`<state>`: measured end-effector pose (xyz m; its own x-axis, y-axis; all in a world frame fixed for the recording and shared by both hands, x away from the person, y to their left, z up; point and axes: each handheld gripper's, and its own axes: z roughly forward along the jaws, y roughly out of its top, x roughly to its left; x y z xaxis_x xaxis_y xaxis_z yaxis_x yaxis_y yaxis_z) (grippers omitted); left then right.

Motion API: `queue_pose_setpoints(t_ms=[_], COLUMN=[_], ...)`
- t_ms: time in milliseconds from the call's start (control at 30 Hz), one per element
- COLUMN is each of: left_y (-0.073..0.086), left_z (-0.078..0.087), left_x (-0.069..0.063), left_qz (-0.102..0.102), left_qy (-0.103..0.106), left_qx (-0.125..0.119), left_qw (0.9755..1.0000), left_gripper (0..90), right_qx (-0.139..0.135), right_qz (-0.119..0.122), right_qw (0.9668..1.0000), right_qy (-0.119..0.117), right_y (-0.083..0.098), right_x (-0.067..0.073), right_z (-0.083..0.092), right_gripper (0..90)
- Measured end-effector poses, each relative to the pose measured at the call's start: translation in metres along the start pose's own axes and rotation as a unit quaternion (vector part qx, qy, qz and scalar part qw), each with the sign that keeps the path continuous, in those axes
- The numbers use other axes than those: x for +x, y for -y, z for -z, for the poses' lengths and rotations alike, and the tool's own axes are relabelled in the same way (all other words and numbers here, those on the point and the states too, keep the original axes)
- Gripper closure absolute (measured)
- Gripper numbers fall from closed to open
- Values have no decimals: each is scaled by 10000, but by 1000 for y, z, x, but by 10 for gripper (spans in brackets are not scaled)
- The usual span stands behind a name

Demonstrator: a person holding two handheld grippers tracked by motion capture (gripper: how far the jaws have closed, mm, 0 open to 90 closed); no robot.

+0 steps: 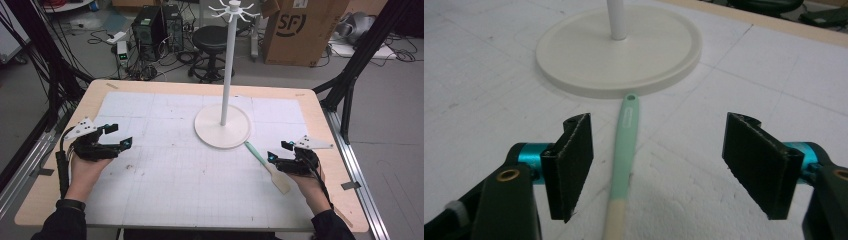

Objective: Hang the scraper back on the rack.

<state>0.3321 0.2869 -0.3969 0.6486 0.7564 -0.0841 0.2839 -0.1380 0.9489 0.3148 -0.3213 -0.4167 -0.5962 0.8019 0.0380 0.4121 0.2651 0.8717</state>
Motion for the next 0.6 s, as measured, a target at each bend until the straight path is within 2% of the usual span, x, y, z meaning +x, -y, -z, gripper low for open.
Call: queue_pose_setpoints(t_ms=[133,200,300,400,600], left_y=[0,0,0,0,1], left_z=[-2,-4,-6,-7,-7], left_x=[0,-1,-1,-2,-1], left_qz=[-8,-21,-48,-64,-70], left_qy=[2,3,4,19,36], left_qx=[-105,-105,-90,-91,-80], left_qw=[9999,9999,9999,9999,9999], left_gripper=[190,190,190,190,191], right_qx=[127,303,414,607,930], right_qz=[-84,-113,-116,-52,75], right_qw=[9999,9994,9990,9980,9952], right_qy=[-71,-87,-133,-138,-293], right_y=[6,9,11,14,18], right_x=[0,2,3,6,10], right_z=[2,-1,-3,-7,-15], right_gripper=[334,354,396,434,542])
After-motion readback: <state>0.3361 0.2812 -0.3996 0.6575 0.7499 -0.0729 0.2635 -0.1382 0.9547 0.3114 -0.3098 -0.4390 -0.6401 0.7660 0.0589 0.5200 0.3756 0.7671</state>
